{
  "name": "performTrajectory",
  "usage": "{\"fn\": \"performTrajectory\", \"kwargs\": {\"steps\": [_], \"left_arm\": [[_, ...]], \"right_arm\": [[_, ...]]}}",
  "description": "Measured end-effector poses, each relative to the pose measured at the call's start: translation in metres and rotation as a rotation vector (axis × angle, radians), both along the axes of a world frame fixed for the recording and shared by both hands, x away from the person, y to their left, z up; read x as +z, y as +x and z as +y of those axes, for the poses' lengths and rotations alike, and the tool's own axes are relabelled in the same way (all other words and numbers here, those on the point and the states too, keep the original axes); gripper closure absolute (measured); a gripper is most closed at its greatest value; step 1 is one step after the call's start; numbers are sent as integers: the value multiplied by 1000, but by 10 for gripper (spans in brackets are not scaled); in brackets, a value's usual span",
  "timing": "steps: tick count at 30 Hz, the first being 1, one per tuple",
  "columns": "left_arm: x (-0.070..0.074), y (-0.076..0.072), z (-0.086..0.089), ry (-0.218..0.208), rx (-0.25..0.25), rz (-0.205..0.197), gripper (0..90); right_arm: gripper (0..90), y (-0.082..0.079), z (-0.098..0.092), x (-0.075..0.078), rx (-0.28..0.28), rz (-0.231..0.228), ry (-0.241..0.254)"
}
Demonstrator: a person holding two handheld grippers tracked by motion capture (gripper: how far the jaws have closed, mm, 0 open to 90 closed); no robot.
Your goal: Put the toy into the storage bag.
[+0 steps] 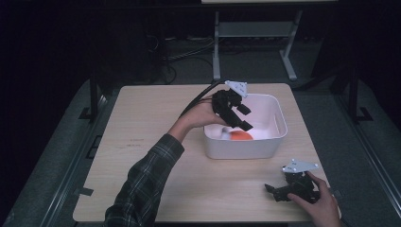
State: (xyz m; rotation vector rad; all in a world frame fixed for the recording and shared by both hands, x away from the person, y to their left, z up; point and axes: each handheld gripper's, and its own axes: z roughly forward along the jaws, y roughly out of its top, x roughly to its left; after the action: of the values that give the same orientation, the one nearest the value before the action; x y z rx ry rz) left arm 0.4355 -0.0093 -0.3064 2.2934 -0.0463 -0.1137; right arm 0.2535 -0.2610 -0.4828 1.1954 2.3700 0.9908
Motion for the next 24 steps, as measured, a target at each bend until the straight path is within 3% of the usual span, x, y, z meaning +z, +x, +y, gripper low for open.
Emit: {"fn": "performTrajectory", "kwargs": {"steps": [7, 11, 12, 13, 16, 19, 24], "left_arm": [[4, -5, 12, -35, 46, 23, 304], [5, -11, 18, -31, 79, 1, 280], [5, -14, 23, -48, 113, 0, 276], [5, -14, 23, -48, 113, 0, 270], [5, -22, 32, -60, 174, -7, 237], [4, -25, 36, -50, 196, -21, 211], [3, -33, 51, -73, 243, -31, 200]], "right_arm": [[0, 0, 0, 0, -1, 0, -1], [0, 0, 0, 0, 1, -3, -1], [0, 0, 0, 0, 1, -4, -3], [0, 0, 0, 0, 1, -4, -3], [0, 0, 0, 0, 2, -3, -1], [0, 0, 0, 0, 2, -3, -1], [0, 0, 0, 0, 2, -2, -1]]}}
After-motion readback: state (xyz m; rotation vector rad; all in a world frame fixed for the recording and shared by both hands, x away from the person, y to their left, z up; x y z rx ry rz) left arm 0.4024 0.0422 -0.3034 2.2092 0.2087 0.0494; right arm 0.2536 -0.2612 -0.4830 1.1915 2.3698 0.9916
